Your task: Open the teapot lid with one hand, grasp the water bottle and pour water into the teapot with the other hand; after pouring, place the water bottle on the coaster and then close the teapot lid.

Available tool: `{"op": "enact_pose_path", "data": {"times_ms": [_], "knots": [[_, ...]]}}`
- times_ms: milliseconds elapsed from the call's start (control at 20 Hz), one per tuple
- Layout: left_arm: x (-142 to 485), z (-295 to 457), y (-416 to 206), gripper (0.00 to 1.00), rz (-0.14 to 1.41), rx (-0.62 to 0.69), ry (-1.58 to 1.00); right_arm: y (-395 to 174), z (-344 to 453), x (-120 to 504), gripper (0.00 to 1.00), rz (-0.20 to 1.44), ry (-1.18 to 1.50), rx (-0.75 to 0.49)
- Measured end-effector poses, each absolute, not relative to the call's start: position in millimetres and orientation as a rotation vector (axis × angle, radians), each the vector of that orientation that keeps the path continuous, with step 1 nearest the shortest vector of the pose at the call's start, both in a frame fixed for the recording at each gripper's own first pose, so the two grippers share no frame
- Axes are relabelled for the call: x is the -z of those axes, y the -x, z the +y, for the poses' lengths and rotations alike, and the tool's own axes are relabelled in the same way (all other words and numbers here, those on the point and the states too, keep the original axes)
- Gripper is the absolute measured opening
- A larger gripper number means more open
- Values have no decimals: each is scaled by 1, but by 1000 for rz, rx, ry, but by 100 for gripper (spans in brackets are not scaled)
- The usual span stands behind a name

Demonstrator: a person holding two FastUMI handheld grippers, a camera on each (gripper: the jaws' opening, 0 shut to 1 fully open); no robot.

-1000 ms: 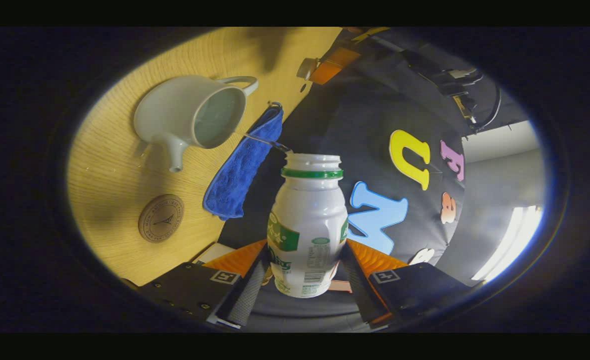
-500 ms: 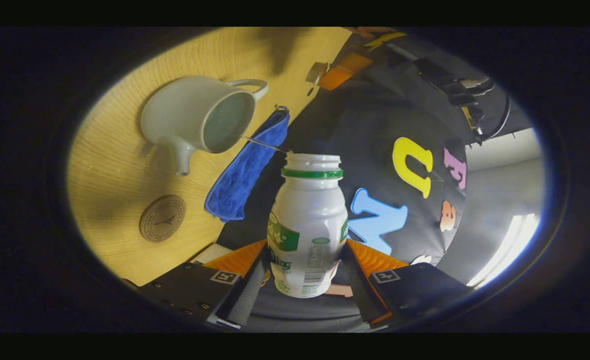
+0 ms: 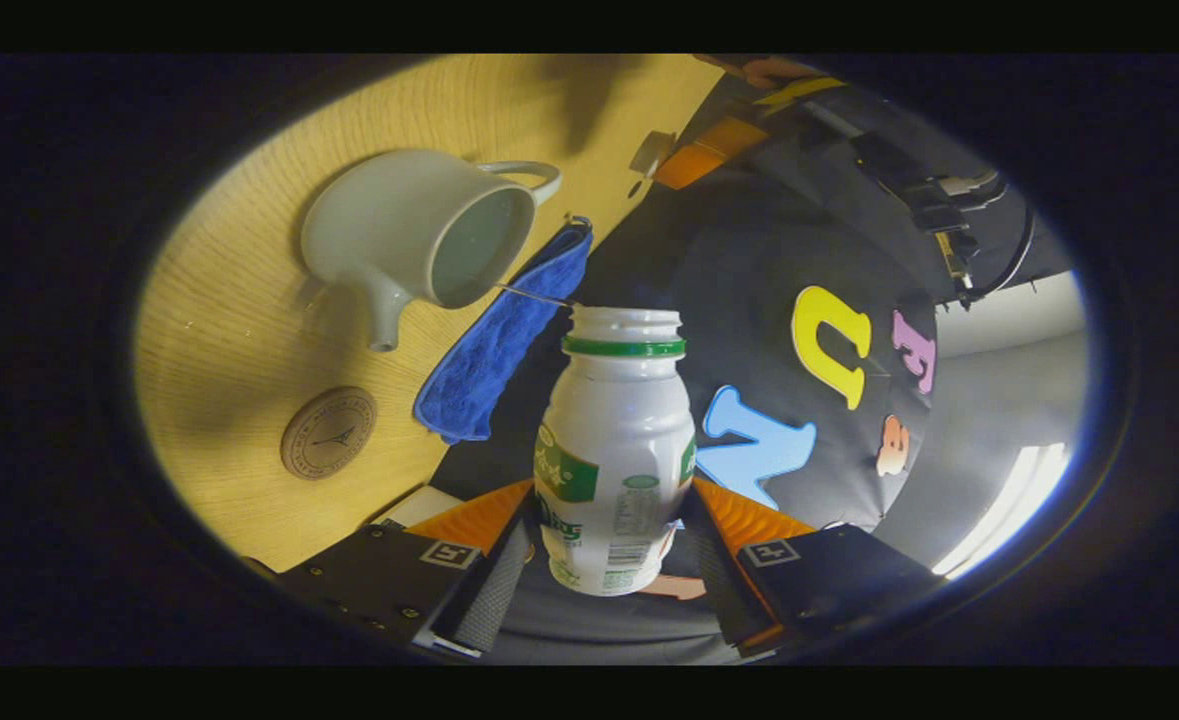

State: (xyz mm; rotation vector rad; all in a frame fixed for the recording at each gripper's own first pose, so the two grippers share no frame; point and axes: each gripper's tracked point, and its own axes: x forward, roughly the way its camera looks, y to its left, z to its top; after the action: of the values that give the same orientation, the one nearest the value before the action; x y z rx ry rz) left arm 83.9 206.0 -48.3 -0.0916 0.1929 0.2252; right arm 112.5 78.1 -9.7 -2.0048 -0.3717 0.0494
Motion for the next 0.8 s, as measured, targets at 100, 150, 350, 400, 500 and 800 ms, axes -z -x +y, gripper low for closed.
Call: {"op": "enact_pose_path", "data": {"times_ms": [100,150,350,400,500,800], "knots": [[50,207,-84,11,194,-225,91,-112,79,11,80,-369,2006,-53],[49,206,-84,11,194,-225,91,-111,80,13,80,-366,2008,-55],[50,207,-84,11,198,-224,88,-112,79,15,80,-358,2019,-55],[50,207,-84,11,198,-224,89,-112,78,16,80,-354,2014,-57],[48,206,-83,11,198,-224,89,-114,76,19,80,-341,1995,-60],[47,204,-84,11,192,-220,101,-114,67,41,80,-214,1684,-96]]}}
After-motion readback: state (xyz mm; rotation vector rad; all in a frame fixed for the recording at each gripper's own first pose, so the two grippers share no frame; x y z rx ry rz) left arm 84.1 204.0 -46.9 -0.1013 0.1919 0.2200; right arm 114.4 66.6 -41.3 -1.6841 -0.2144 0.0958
